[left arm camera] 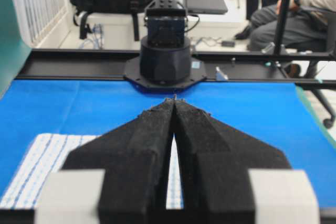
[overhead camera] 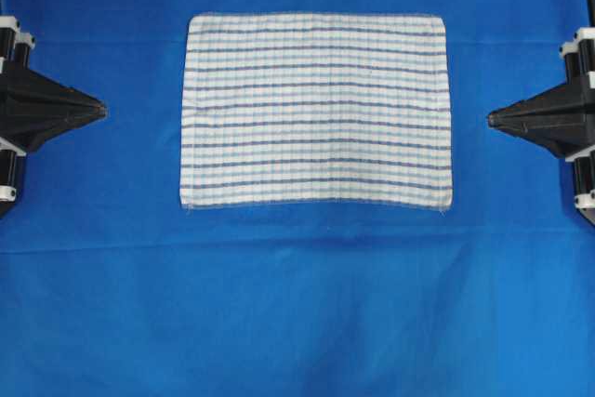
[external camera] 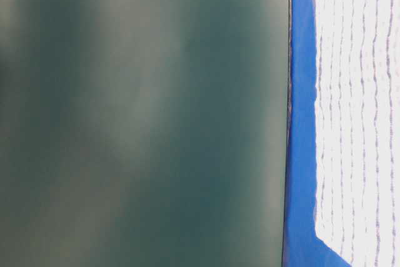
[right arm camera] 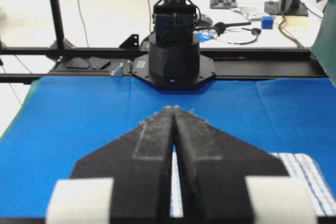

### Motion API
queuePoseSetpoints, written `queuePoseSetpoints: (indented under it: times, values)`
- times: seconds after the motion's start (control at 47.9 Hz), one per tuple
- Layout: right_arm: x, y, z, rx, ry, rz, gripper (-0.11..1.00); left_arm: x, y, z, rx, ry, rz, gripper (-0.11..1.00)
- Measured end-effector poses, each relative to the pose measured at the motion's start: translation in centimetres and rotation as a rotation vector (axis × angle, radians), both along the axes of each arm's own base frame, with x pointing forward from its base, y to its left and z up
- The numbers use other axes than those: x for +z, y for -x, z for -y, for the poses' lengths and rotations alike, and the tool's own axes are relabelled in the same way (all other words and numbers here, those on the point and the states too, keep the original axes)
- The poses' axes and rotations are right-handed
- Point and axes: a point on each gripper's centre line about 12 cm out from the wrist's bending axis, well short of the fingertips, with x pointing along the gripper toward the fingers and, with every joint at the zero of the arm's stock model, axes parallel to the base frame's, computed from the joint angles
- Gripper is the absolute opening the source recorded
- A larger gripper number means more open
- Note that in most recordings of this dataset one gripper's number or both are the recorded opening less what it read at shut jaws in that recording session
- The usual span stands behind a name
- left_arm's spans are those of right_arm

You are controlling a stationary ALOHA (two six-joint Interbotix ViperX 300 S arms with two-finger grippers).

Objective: Fold the blue towel.
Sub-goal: 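Move both grippers to the far corners of the striped towel and grasp them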

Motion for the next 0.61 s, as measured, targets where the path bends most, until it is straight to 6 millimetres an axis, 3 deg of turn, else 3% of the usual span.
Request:
queuePoseSetpoints:
  times: [0.272, 0.606]
  values:
    - [-0.5, -1.1, 1.2, -0.055, -0.005, -0.078, 0.0, -1.5, -1.5, -1.1, 0.053, -0.03, -0.122, 0.0]
    - [-3.6, -1.5, 6.7, -0.304, -0.086, -0.264, 0.0, -4.5, -3.2, -5.4, 0.228, -0.019, -0.274, 0.0]
